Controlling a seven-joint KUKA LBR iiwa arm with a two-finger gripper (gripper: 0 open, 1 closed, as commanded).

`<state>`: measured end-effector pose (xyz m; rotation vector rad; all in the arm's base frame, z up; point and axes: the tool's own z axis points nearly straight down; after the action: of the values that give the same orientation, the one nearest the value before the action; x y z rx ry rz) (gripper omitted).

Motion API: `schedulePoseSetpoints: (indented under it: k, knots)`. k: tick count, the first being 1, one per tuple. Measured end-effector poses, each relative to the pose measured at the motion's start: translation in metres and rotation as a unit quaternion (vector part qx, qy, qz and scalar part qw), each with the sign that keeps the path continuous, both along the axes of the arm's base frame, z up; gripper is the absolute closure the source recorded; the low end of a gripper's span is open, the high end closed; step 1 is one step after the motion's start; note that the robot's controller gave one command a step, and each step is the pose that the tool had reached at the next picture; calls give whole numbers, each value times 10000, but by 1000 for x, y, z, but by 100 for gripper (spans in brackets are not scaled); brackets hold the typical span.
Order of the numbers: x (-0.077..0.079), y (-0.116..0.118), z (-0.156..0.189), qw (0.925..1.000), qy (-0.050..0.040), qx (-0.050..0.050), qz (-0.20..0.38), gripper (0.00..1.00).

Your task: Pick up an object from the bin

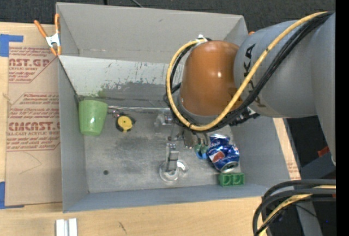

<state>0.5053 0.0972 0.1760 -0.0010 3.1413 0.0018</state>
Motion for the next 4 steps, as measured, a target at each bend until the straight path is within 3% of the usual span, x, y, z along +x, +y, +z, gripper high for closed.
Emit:
schedulePoseSetpoints:
  k: [1,2,3,4]
  knots:
    - [-15,0,-109,9957,7,-4,927,0]
    - [9,-27,-31,9893,-39,-11,1457,0]
    - [7,-45,-107,9981,32,-2,615,0]
    - [10,-44,-102,9981,-8,4,615,100]
